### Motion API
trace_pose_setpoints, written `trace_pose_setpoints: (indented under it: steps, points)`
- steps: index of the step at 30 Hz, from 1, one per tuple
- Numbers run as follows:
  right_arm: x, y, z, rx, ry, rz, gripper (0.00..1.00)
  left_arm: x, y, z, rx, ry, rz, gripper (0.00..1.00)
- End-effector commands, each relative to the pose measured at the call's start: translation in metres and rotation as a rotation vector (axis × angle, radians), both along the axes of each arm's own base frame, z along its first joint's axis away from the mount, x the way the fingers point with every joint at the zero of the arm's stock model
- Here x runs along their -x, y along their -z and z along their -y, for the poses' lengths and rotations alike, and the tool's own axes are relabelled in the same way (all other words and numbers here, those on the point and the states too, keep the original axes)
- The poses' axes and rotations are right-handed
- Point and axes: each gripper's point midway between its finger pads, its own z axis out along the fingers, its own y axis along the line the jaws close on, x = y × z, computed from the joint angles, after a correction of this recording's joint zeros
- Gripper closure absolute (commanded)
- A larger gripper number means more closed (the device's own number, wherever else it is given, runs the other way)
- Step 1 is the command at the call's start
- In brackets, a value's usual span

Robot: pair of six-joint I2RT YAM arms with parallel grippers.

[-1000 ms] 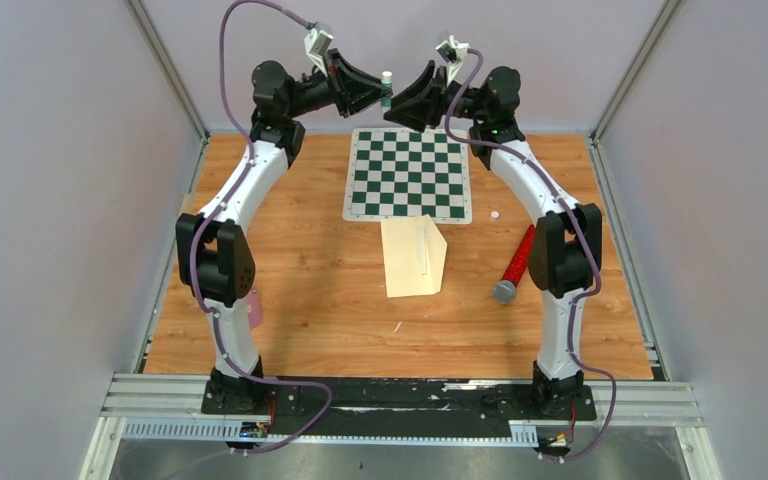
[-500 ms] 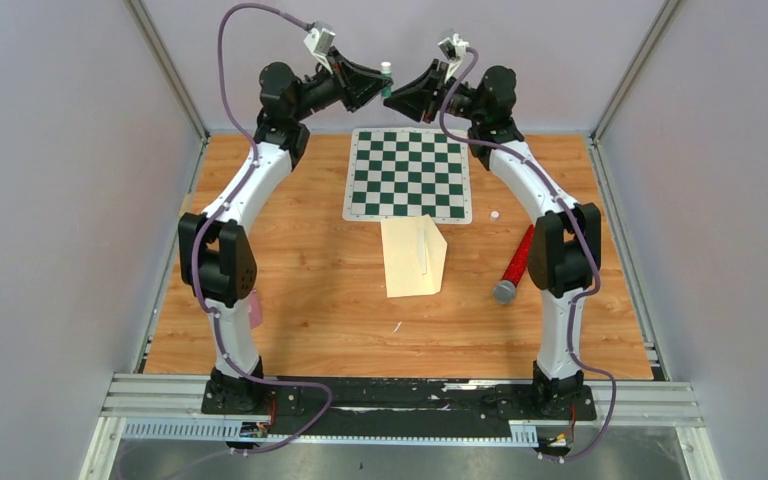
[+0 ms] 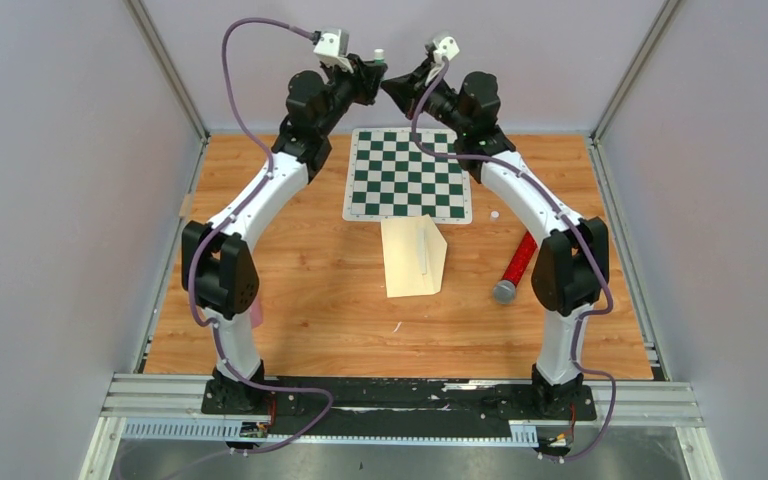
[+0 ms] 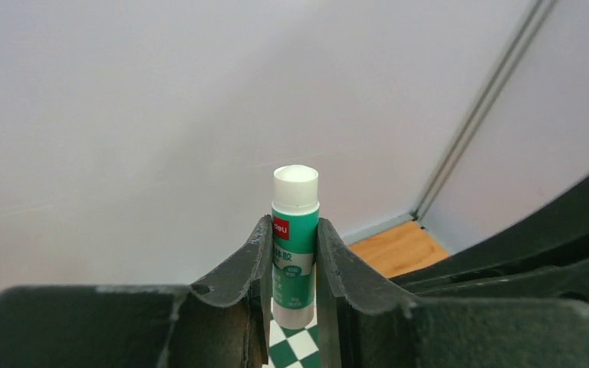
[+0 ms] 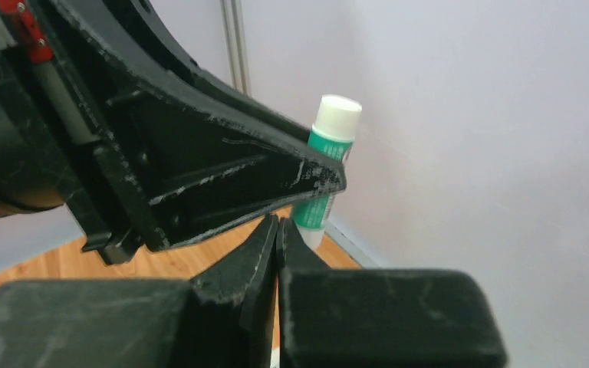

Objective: Place the letter into the envelope and seal it

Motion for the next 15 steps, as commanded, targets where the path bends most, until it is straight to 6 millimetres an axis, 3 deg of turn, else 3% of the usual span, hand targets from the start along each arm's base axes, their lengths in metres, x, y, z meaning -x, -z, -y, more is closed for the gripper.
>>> trace_pose_setpoints:
  steps: [1, 4, 7, 11, 15]
  points:
    - [0.021, -0.068, 0.009, -0.063, 0.076, 0.169, 1.0, -0.004, -0.001, -0.019, -0.047, -0.152, -0.018, 1.0]
    - [0.019, -0.066, 0.009, -0.068, 0.077, 0.153, 0.96, -0.003, 0.0, -0.021, -0.051, -0.148, -0.01, 1.0]
    - [0.022, -0.061, 0.012, -0.05, 0.032, 0.121, 0.79, -0.002, -0.006, -0.026, -0.015, -0.121, -0.006, 1.0]
    - [0.036, -0.046, 0.022, -0.005, -0.119, 0.071, 0.57, 0.007, -0.021, -0.028, 0.066, 0.06, 0.006, 1.0]
    - [0.036, -0.027, 0.046, 0.006, -0.217, -0.036, 0.47, 0.034, -0.03, -0.018, 0.055, 0.328, 0.027, 1.0]
